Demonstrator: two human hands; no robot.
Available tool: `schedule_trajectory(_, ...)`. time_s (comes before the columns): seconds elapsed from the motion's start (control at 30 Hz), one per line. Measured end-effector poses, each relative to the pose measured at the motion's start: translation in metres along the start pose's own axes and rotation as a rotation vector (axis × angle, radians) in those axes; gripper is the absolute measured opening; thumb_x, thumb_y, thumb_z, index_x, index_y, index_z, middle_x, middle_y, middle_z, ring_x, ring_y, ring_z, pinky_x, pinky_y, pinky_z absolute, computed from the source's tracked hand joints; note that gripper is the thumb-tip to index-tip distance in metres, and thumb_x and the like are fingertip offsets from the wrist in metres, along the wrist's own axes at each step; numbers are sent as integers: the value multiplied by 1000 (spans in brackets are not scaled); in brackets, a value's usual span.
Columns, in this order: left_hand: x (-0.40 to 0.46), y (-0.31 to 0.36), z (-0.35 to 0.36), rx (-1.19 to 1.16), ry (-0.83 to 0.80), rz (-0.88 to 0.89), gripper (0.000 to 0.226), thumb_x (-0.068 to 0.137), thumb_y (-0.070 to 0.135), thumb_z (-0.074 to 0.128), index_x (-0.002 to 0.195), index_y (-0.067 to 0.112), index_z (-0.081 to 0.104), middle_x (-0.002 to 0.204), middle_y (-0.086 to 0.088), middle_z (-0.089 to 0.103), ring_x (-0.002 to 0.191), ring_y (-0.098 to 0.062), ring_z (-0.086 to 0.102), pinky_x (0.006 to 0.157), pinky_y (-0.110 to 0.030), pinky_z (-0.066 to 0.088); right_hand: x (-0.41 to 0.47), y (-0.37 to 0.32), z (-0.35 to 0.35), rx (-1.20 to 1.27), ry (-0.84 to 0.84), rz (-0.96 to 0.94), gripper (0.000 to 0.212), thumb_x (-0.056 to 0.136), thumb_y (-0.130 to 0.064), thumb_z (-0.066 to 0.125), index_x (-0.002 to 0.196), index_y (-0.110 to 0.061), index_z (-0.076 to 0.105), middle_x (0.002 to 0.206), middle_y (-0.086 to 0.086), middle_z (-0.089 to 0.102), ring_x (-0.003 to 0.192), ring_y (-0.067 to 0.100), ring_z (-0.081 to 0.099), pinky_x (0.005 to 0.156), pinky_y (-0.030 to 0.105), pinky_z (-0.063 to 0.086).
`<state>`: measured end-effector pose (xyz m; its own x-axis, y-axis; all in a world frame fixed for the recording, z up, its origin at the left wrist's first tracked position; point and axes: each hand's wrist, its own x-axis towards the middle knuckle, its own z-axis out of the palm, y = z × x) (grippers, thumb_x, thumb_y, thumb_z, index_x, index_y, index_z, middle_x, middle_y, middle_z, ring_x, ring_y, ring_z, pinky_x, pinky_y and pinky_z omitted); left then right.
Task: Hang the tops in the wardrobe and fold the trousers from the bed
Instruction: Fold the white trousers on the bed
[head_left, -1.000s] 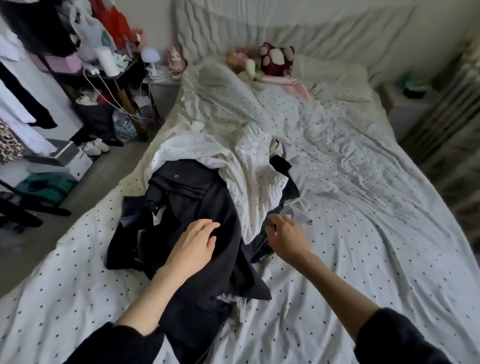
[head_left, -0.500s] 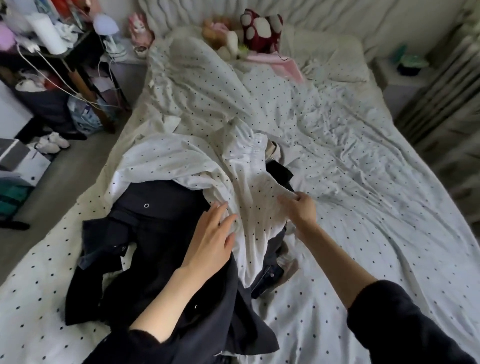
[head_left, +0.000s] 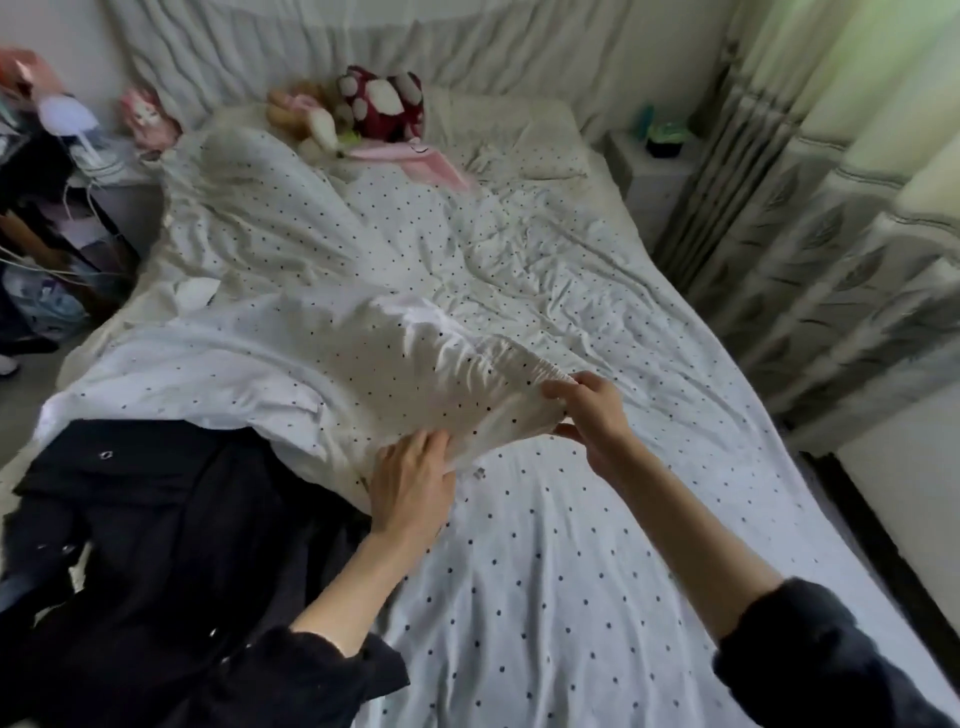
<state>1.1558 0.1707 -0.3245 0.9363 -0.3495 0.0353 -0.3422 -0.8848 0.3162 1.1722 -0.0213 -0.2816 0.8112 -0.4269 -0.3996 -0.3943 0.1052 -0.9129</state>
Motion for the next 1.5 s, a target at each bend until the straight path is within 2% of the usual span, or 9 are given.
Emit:
schedule_trajectory(0.37, 11, 242, 71, -4, -103, 101, 38, 88, 2, 42, 120, 18, 54, 118, 0, 55, 104, -25, 55, 71, -30, 39, 31, 19, -284, -66, 282, -29, 8, 83, -6, 56, 80, -13, 54, 74, 4, 55, 61, 14, 54, 39, 18, 43)
schedule_trajectory(0.57, 19, 388, 117, -45, -360, 380, 19, 94, 20, 47, 110, 15, 54, 112, -7, 63, 100, -32, 58, 72, -33, 42, 37, 51, -441, -210, 639, 45, 18, 79, -17, 53, 96, -15, 60, 92, 6, 59, 90, 28, 58, 81, 41, 53)
schedule_trajectory(0.7, -4, 446, 164, -64, -607, 497, 23, 94, 18, 44, 115, 13, 53, 113, -10, 60, 102, -31, 56, 77, -34, 45, 23, 107, -514, -267, 773, 197, 20, 82, -17, 51, 101, -18, 58, 98, 4, 60, 89, 24, 53, 76, 30, 44)
schedule_trajectory(0.8, -26, 448, 196, -74, -895, 556, 24, 97, 26, 43, 112, 12, 55, 110, -12, 60, 103, -31, 55, 75, -31, 39, 8, 163, -533, -309, 714, 394, 28, 83, -15, 51, 110, -14, 58, 104, 7, 59, 100, 30, 56, 79, 31, 44)
schedule_trajectory(0.9, -33, 422, 218, -21, -1088, 510, 37, 97, 32, 43, 133, 24, 47, 135, -1, 52, 125, -19, 45, 97, -29, 36, -6, 205, -524, -356, 571, 565, 31, 78, -15, 48, 108, -14, 54, 101, 10, 54, 94, 32, 51, 76, 30, 39)
schedule_trajectory(1.03, -1, 380, 234, 17, -869, 454, 38, 98, 23, 42, 136, 22, 45, 143, 1, 41, 133, -14, 33, 106, -25, 26, 1, 232, -502, -564, 420, 647, 48, 91, -19, 43, 138, -12, 38, 138, 12, 44, 126, 31, 40, 102, 44, 37)
schedule_trajectory(1.23, 82, 334, 243, 9, -416, 372, 38, 95, 9, 43, 133, 10, 49, 141, -10, 42, 133, -24, 34, 105, -34, 27, 60, 237, -469, -718, 318, 411, 41, 98, -28, 39, 136, -12, 45, 139, 12, 46, 128, 29, 40, 104, 42, 34)
schedule_trajectory(1.4, 139, 302, 268, 287, -542, 182, 53, 100, 36, 32, 148, 19, 17, 155, -5, 18, 143, -21, 14, 112, -43, 16, 133, 237, -453, -876, 128, 198, 45, 98, -28, 41, 142, -18, 38, 149, 4, 36, 138, 22, 28, 111, 43, 23)
schedule_trajectory(1.5, 159, 288, 278, 306, -676, 125, 61, 94, 50, 42, 145, 20, 26, 146, -4, 38, 134, -21, 34, 108, -40, 25, 171, 231, -438, -951, -212, 129, 59, 93, -22, 47, 148, -25, 23, 152, -1, 30, 144, 15, 14, 116, 51, 1)
